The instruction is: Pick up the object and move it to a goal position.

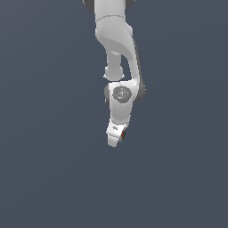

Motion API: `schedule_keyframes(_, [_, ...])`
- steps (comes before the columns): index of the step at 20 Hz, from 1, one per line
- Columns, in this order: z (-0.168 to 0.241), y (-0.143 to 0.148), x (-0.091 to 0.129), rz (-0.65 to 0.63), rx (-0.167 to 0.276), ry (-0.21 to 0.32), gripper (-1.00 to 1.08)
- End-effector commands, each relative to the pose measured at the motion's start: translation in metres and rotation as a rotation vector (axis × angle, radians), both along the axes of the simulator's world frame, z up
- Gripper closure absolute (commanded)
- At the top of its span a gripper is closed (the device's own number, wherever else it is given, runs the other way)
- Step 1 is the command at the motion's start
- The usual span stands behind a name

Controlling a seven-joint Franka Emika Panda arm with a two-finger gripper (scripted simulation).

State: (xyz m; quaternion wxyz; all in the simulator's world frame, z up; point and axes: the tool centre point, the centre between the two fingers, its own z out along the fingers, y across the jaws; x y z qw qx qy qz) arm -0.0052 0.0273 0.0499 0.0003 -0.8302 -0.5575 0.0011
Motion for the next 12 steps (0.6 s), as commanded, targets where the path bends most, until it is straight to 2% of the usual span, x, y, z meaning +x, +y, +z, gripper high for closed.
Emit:
schedule_keyframes(1, [0.012, 0.001, -0.002, 0.000, -0.001, -0.003, 1.08])
schedule_keyframes(12, [0.099, 0.009, -0.027, 0.001, -0.002, -0.002, 1.08])
